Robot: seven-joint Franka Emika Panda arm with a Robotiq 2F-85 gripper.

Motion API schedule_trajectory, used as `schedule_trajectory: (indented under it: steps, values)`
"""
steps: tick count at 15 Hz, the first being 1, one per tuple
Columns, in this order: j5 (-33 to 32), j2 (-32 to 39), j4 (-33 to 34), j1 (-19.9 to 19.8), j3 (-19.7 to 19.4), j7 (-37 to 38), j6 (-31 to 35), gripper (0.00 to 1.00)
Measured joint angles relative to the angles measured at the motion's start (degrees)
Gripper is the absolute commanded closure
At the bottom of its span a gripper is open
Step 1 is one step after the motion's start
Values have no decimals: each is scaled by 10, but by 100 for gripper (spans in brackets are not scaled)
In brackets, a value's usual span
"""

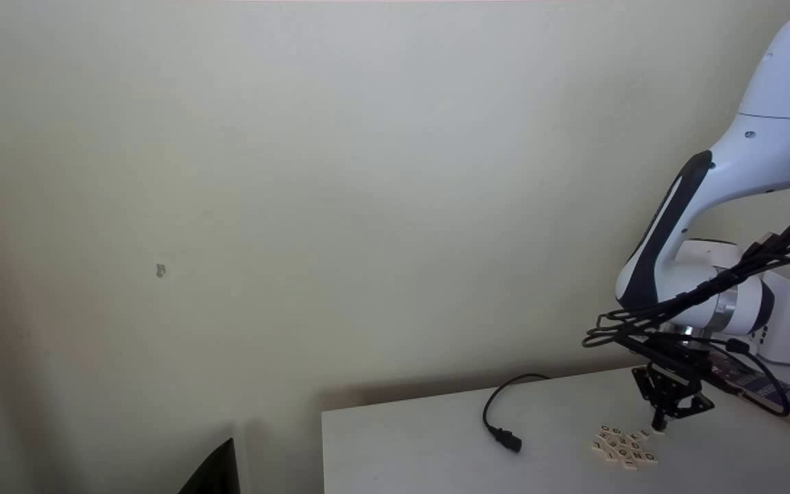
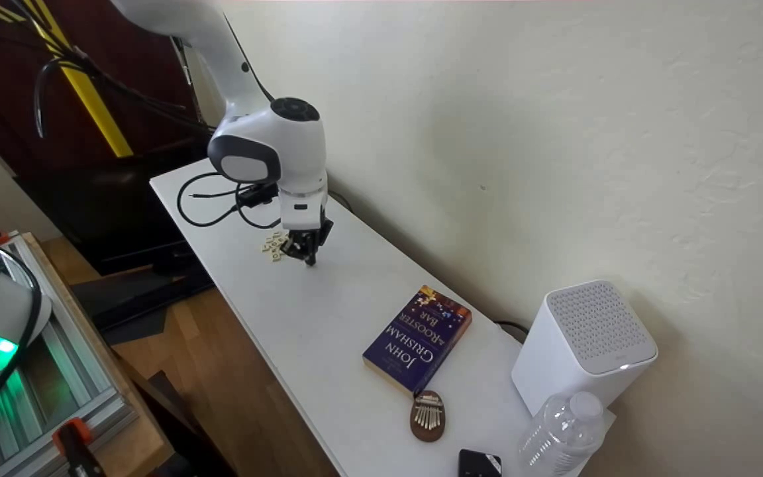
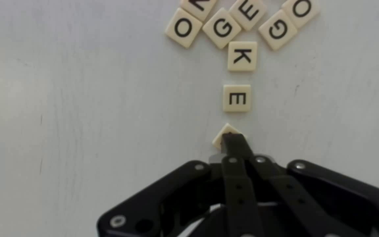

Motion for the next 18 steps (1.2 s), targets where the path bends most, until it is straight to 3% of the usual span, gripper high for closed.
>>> schedule_trajectory:
  steps: [11,18]
  values:
    - [32,2,5,0,5,76,0,100]
    - [32,3,4,-1,9,74,30,99]
